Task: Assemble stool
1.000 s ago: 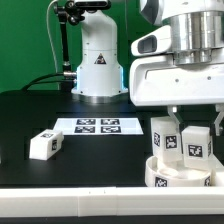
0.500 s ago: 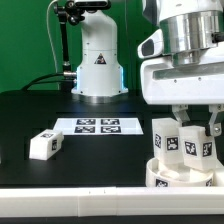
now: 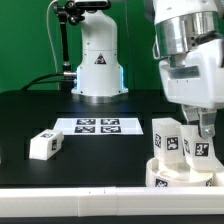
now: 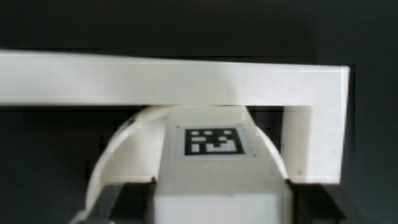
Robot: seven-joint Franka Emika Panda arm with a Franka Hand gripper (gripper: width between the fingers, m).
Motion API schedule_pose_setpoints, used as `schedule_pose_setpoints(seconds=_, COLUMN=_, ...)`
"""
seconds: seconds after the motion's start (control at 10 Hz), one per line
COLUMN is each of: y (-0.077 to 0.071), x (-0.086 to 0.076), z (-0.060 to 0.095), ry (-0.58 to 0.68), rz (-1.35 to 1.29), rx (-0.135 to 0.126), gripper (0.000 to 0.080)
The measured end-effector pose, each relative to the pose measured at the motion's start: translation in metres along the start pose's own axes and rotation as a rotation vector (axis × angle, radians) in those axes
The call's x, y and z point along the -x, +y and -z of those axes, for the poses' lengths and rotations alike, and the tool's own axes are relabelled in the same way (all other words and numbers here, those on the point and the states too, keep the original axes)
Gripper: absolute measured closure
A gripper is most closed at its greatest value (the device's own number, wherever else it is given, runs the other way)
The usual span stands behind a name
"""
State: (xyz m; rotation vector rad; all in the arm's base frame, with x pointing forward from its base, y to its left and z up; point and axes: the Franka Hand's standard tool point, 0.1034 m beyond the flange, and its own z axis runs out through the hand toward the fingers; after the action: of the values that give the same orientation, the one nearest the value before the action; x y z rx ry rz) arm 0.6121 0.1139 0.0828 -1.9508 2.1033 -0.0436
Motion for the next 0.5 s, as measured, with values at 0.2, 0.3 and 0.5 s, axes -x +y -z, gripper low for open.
schedule_pose_setpoints(seconds=0.2, y=-0.0001, x=0.0034, z=-0.0001, ry=-0.021, rz=-0.203, rx=-0.011, gripper=0.0461)
schedule_pose_setpoints(seconds=0.3, y=-0.0002, x=0.0033, z=-0.0001, ry=-0.029, rz=-0.268, rx=-0.013, gripper=0.0461)
schedule_pose_setpoints(seconds=0.5, y=0.0, x=0.0021, z=-0.0003, ry=-0.041, rz=-0.408, rx=-0.013, gripper=0.0461)
